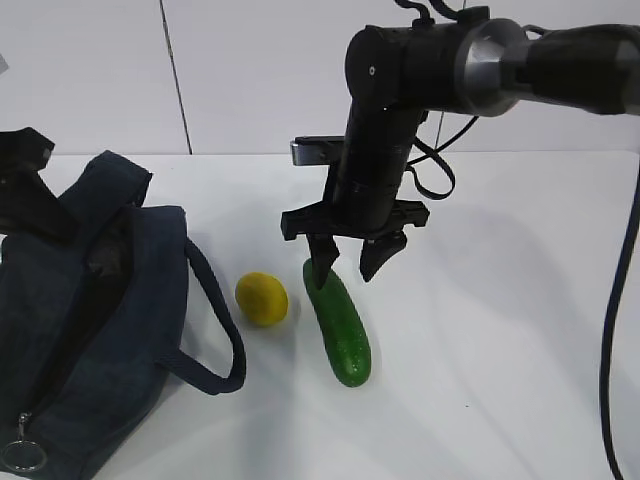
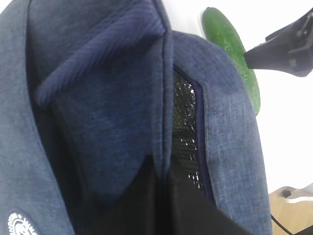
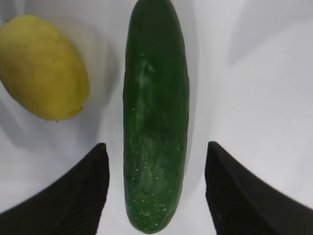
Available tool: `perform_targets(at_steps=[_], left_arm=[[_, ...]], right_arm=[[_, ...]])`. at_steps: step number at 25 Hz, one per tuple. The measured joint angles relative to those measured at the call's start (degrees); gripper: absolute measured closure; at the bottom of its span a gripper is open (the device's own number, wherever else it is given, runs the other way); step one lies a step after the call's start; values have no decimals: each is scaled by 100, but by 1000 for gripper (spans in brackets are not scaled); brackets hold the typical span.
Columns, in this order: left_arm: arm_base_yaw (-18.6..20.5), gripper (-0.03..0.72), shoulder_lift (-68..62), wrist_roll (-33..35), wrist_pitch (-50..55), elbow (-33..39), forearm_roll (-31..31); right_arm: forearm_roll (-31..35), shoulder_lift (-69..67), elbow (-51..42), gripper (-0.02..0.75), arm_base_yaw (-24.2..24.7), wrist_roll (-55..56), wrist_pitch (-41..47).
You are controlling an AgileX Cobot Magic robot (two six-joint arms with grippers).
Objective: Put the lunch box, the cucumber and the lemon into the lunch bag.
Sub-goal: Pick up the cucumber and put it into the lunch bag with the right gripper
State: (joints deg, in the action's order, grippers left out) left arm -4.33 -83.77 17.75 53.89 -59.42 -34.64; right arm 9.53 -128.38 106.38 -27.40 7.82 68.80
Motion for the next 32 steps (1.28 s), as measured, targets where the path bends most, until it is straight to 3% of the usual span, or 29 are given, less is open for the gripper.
perform_targets(at_steps=[32], left_arm=[[0,695,0,0,59,0,0]], right_arm=[[240,-405,0,266,0,-535,-346]])
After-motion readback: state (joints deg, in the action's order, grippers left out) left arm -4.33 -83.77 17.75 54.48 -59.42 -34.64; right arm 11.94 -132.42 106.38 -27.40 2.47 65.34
